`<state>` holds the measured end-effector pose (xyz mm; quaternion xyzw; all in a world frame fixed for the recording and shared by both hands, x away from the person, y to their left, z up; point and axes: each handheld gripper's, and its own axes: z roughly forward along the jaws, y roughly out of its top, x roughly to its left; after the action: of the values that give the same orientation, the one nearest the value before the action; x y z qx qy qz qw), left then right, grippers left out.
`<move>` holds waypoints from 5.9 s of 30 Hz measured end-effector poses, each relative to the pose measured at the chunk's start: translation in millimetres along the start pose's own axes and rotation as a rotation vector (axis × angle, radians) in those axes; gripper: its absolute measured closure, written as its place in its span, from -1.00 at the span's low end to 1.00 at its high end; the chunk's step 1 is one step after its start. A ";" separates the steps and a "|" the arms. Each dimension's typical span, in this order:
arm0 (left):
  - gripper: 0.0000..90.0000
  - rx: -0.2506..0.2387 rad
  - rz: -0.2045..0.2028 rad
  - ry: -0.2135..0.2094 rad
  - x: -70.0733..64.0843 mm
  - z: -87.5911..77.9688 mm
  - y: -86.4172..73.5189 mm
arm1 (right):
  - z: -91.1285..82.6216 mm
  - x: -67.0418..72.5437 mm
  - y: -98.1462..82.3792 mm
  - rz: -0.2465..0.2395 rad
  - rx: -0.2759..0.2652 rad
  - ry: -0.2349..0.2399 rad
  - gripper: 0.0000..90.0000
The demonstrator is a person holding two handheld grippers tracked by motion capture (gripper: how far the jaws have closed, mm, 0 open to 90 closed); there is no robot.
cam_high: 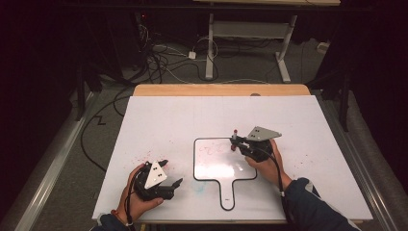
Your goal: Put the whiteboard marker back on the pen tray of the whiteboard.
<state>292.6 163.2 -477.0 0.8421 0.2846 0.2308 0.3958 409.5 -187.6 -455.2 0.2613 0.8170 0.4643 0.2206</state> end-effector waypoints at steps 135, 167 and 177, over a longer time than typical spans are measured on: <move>-0.56 0.002 0.005 -0.034 -1.5 0.4 0.1 | 65.1 42.3 33.8 -0.092 -0.032 0.153 0.82; -0.56 0.008 0.013 -0.038 -2.4 0.7 -0.4 | 71.7 45.4 36.7 -0.089 -0.019 0.079 0.82; -0.56 0.015 0.005 -0.038 1.4 3.9 -0.5 | 16.0 18.4 37.9 0.071 -0.094 0.117 0.81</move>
<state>295.9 162.3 -479.4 0.8498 0.2767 0.2137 0.3944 413.5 -149.3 -431.7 0.2521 0.7958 0.5243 0.1680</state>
